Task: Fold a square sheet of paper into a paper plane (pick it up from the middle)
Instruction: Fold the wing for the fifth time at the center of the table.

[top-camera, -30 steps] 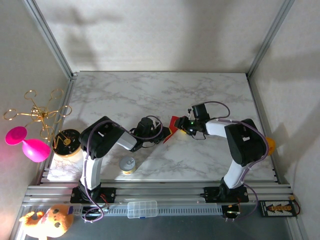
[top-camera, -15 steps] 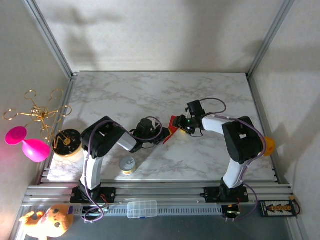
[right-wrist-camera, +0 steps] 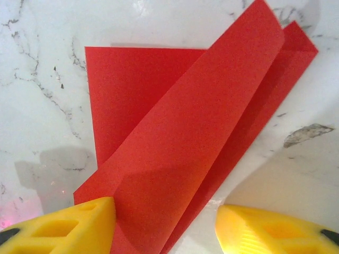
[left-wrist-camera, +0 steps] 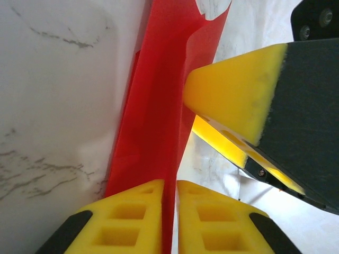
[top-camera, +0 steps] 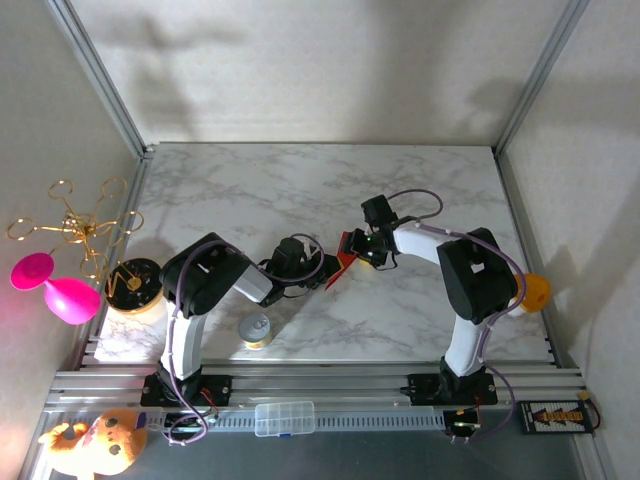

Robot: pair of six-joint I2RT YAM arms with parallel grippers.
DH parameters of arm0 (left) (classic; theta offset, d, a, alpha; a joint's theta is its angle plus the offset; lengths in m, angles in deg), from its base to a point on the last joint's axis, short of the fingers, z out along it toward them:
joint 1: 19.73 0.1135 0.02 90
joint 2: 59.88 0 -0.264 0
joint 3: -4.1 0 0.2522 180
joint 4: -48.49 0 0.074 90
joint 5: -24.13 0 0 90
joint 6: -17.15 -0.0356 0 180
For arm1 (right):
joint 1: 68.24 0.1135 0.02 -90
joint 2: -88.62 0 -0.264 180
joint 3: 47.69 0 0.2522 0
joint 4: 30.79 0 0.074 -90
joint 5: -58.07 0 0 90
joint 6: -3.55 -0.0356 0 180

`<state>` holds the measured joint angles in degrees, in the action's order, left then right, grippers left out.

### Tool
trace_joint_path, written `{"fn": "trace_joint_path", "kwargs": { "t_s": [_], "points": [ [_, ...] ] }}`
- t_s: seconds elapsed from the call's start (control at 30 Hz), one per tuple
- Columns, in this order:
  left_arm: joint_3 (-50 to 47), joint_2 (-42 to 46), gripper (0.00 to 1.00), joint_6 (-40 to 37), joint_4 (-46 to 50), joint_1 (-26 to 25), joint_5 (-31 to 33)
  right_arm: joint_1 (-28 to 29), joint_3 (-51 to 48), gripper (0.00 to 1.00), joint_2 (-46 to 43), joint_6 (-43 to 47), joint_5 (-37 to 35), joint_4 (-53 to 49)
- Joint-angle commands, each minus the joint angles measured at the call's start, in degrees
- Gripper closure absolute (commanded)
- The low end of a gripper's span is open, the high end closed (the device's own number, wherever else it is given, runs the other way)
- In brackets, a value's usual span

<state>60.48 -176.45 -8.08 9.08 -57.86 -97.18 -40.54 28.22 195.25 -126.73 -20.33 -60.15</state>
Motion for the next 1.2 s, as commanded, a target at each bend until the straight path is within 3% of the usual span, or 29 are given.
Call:
{"fn": "trace_joint_path", "kwargs": {
  "t_s": [0.0,0.53,1.17],
  "points": [
    [-1.33,2.41,0.85,-0.24,0.97,0.42,0.7,0.35,-2.03,0.42,7.14,0.2,-7.64,-1.01],
    [-3.17,5.82,0.78,-2.72,4.72,0.42,1.74,0.63,-2.08,0.42,8.15,0.52,-7.78,-1.1],
    [-4.5,5.79,0.7,1.48,0.85,1.74,0.63,1.34,-3.03,0.44,8.85,2.21,-9.05,-1.02]
  ]
}}
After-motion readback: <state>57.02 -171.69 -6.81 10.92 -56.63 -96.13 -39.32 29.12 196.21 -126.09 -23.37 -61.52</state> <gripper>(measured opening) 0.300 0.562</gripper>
